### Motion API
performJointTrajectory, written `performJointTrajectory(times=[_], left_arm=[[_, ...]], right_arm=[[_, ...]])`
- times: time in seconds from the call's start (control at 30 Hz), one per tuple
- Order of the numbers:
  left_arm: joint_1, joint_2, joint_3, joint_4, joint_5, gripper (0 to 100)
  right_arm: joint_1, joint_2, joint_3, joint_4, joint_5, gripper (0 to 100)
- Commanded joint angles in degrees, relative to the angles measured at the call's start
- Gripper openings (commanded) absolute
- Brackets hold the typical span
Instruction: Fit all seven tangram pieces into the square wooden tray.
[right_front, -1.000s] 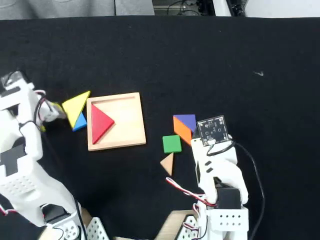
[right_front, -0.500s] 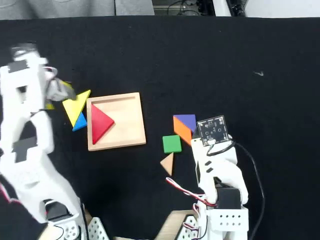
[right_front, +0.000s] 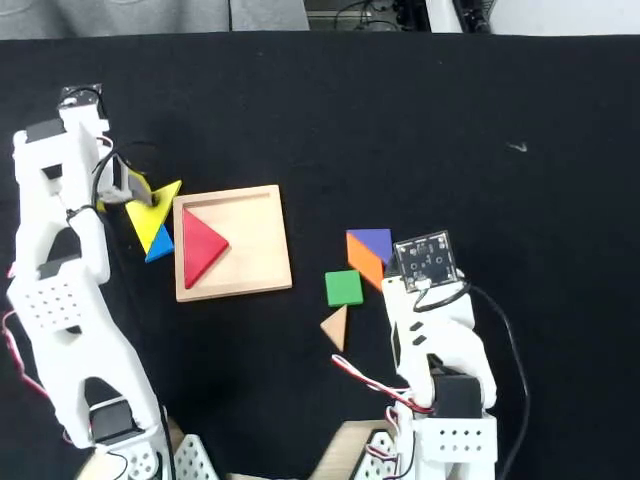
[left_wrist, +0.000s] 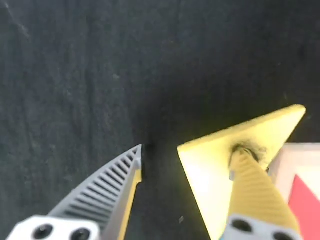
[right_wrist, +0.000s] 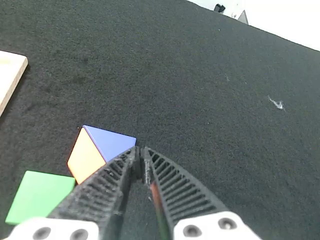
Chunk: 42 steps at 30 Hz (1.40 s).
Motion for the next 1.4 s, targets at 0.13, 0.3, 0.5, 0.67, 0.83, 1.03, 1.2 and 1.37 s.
performJointTrajectory(times=[0.13, 0.3, 0.5, 0.67, 0.83, 1.03, 1.2, 1.37], left_arm=[[2.5, 5.7, -12.9, 9.8, -3.9, 36], [2.3, 10.1, -19.9, 13.3, -7.6, 36], [2.8, 16.1, -26.8, 13.5, -8.1, 36], [1.7, 20.2, -34.9, 13.5, -17.0, 36], [1.5, 23.3, -40.9, 16.9, -25.9, 36], [2.0, 26.1, -42.6, 24.4, -31.4, 36], [-1.6, 27.1, -42.2, 24.6, -26.6, 36], [-2.3, 26.8, -42.2, 24.6, -21.4, 36]], right_arm=[[-0.8, -4.8, -0.2, 0.1, 0.4, 1.5], [-0.8, -4.8, -0.2, 0.1, 0.4, 1.5], [-0.8, -4.8, -0.2, 0.1, 0.4, 1.5], [-0.8, -4.8, -0.2, 0.1, 0.4, 1.5], [-0.8, -4.8, -0.2, 0.1, 0.4, 1.5], [-0.8, -4.8, -0.2, 0.1, 0.4, 1.5], [-0.8, -4.8, -0.2, 0.1, 0.4, 1.5], [-0.8, -4.8, -0.2, 0.1, 0.4, 1.5]])
